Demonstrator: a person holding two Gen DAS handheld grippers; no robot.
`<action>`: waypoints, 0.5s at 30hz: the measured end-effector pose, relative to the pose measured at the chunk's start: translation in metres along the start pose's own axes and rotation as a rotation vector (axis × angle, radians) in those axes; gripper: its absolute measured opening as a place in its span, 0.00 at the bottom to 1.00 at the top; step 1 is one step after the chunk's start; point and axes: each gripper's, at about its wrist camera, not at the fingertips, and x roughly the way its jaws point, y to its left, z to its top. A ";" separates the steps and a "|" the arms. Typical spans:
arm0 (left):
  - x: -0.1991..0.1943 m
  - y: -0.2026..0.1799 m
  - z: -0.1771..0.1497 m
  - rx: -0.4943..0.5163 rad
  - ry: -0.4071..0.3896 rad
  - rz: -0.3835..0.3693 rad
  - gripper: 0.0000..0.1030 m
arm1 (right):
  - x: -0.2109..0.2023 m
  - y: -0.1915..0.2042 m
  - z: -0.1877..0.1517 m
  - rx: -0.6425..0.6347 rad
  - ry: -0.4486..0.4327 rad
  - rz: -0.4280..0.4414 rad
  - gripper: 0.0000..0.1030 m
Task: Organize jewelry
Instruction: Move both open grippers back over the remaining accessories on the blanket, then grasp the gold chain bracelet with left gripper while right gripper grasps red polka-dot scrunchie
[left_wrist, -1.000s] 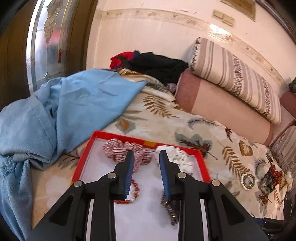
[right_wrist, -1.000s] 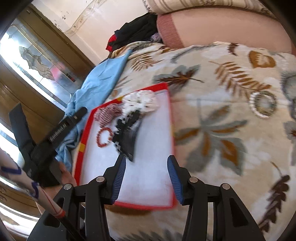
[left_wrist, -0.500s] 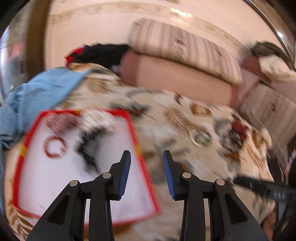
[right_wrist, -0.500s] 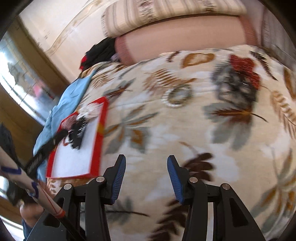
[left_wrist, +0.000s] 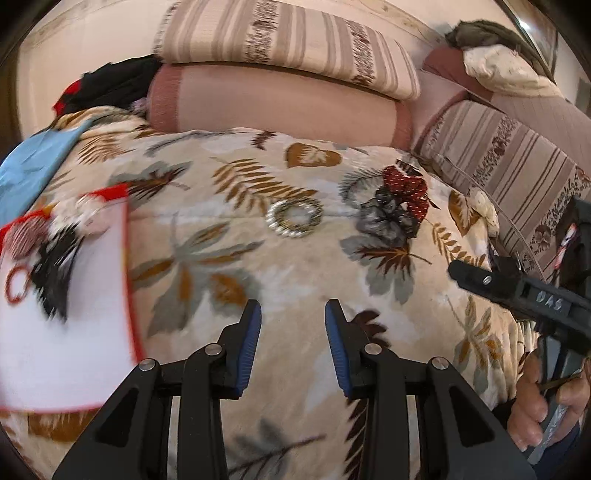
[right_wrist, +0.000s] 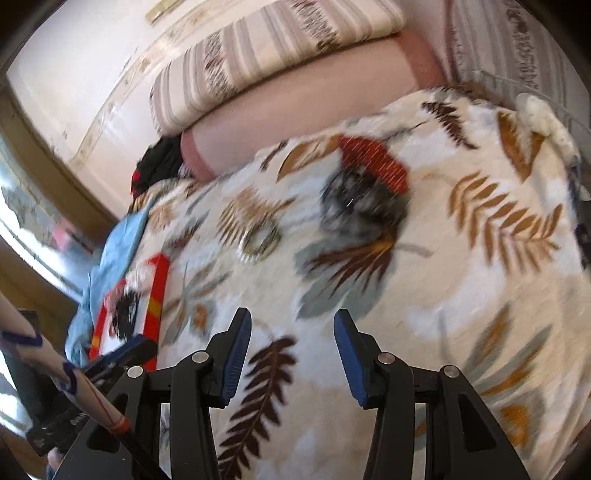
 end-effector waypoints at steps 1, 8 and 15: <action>0.007 -0.005 0.009 0.014 0.007 0.001 0.33 | -0.004 -0.006 0.007 0.021 -0.014 0.002 0.49; 0.078 -0.038 0.064 0.114 0.072 0.030 0.28 | -0.022 -0.036 0.076 0.119 -0.122 -0.033 0.51; 0.142 -0.043 0.084 0.134 0.134 0.084 0.28 | -0.019 -0.068 0.104 0.186 -0.198 -0.011 0.54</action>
